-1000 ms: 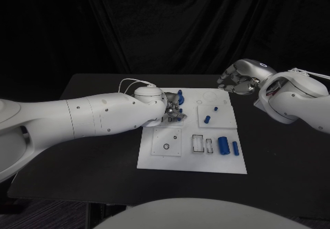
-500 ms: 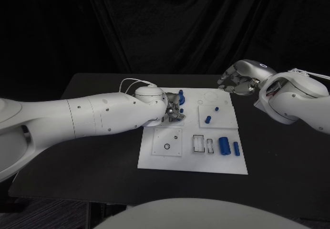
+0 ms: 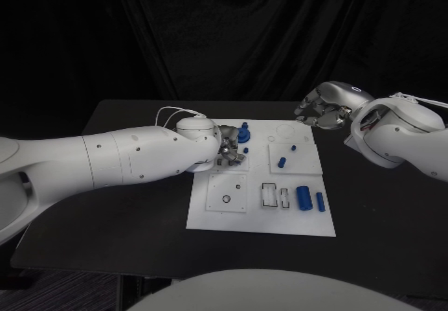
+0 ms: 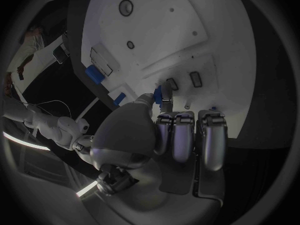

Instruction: Assemble the parts on the task board

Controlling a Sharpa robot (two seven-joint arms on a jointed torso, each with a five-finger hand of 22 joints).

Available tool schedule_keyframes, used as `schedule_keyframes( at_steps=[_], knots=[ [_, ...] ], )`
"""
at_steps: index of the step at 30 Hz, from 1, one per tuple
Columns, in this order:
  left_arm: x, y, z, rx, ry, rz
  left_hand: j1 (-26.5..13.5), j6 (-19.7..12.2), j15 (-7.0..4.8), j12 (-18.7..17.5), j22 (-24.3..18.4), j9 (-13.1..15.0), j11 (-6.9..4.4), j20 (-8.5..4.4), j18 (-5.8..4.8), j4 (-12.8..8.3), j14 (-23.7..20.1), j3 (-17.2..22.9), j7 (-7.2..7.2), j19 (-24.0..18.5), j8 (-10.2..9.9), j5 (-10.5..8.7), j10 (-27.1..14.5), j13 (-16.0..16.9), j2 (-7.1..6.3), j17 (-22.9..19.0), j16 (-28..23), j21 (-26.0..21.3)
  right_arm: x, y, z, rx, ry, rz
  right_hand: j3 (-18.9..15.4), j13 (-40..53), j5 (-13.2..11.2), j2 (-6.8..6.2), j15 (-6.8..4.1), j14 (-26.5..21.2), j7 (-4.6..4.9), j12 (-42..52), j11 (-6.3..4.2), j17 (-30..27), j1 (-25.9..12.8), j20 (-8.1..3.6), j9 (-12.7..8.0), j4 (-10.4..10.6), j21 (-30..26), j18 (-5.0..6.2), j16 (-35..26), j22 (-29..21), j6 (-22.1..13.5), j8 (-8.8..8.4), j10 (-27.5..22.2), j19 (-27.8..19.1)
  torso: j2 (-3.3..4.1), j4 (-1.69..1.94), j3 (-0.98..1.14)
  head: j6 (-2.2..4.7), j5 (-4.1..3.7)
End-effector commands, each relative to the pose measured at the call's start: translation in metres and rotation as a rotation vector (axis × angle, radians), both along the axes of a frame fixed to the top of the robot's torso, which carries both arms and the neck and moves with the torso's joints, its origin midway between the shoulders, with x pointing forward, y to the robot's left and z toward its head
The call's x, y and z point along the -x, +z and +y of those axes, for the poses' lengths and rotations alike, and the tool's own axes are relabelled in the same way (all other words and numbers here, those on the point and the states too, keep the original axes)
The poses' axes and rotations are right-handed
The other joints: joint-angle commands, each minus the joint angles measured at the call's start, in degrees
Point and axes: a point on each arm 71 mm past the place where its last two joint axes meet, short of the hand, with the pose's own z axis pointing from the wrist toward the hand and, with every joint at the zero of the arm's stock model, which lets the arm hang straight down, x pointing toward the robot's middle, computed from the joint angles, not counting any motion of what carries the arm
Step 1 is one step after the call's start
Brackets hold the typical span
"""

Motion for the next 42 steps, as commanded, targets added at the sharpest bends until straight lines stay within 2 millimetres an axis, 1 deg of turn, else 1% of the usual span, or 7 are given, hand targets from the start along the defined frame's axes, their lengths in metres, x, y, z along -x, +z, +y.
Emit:
schedule_keyframes(
  at_steps=[1,6,12,15,25,33,42],
  knots=[
    [0.002,-0.004,0.002,0.029,0.022,0.037,-0.02,0.4,-0.07,-0.02,15.09,0.21,0.0,0.03,-0.35,0.04,6.06,1.26,0.0,6.03,-0.38,0.38,5.83,15.07,-0.83,15.09,0.15,0.17,-0.001,-0.002,-0.002,0.007,-0.024,0.011,0.29,15.07,0.32,0.54,0.52,6.02,0.09,0.15,0.32,15.1,0.25,0.49,-0.07,0.0,-0.24,0.71,0.14,12.35,0.05,-0.36,6.07,1.75,0.01,-0.07,0.01,0.0,0.21],
    [0.002,-0.004,0.009,0.042,0.046,0.041,-0.07,0.46,-0.05,-0.02,15.09,0.54,0.0,0.05,-0.35,0.12,6.06,2.77,0.05,6.03,-0.65,0.29,5.83,15.07,-1.52,15.09,0.15,0.17,-0.001,-0.002,-0.003,0.009,-0.025,0.013,0.37,15.07,0.44,0.71,0.54,6.02,0.11,0.15,0.34,15.1,0.16,0.51,-0.11,0.07,-0.28,0.72,0.14,12.34,0.03,-0.41,6.07,1.73,-0.06,-0.03,-0.04,0.0,0.31],
    [0.004,-0.003,0.015,0.043,0.065,0.04,-0.5,0.66,-0.02,-0.02,15.09,0.79,0.02,0.07,-0.35,0.43,6.06,3.61,0.08,6.03,-0.77,-0.02,5.83,15.07,-1.95,15.09,0.15,0.17,-0.001,-0.003,-0.004,0.012,-0.028,0.018,0.39,15.07,0.51,0.78,0.55,6.02,0.11,0.15,0.34,15.1,0.13,0.51,-0.12,0.09,-0.29,0.73,0.14,12.33,0.02,-0.43,6.07,1.72,-0.02,-0.04,0.01,0.0,0.41],
    [0.004,-0.003,0.019,0.044,0.078,0.036,-0.92,0.76,-0.01,-0.02,15.09,0.96,0.04,0.08,-0.35,0.68,6.06,4.18,0.1,6.03,-0.89,-0.31,5.83,15.07,-2.17,15.09,0.15,0.17,-0.001,-0.004,-0.005,0.013,-0.03,0.02,0.4,15.07,0.54,0.8,0.55,6.02,0.11,0.15,0.34,15.1,0.12,0.52,-0.12,0.1,-0.3,0.73,0.14,12.33,0.03,-0.43,6.07,1.72,-0.09,0.15,-0.05,0.0,0.32],
    [0.003,-0.003,0.024,0.051,0.101,0.024,-1.48,0.9,0.0,-0.02,15.09,1.16,0.06,0.09,-0.35,0.93,6.06,4.98,0.11,6.03,-1.05,-0.48,5.83,15.07,-2.26,15.09,0.15,0.17,-0.002,-0.005,-0.005,0.016,-0.032,0.024,0.44,15.07,0.62,0.88,0.56,6.02,0.11,0.15,0.35,15.1,0.08,0.53,-0.13,0.13,-0.34,0.74,0.14,12.32,0.04,-0.44,6.07,1.7,-0.06,0.09,-0.02,0.0,0.54],
    [0.004,-0.003,0.025,0.056,0.105,0.02,-1.72,0.92,0.01,-0.02,15.09,1.23,0.07,0.1,-0.35,1.0,6.06,5.25,0.14,6.03,-1.13,-0.57,5.83,15.07,-2.29,15.09,0.15,0.17,-0.002,-0.005,-0.005,0.017,-0.033,0.026,0.53,15.07,0.85,1.07,0.57,6.02,0.11,0.15,0.36,15.1,0.0,0.55,-0.14,0.19,-0.38,0.75,0.14,12.3,0.11,-0.44,6.07,1.68,-0.01,-0.04,0.02,0.0,0.72],
    [0.005,-0.004,0.024,0.059,0.102,0.023,-2.05,0.94,0.02,-0.02,15.09,1.32,0.09,0.11,-0.35,1.02,6.06,5.59,0.15,6.03,-1.23,-0.82,5.83,15.07,-2.37,15.09,0.15,0.17,-0.002,-0.005,-0.004,0.018,-0.033,0.029,0.56,15.07,0.96,1.15,0.58,6.02,0.1,0.15,0.36,15.1,-0.04,0.55,-0.14,0.2,-0.42,0.76,0.14,12.29,0.18,-0.42,6.07,1.66,0.04,-0.04,0.04,0.0,0.78]
  ],
)
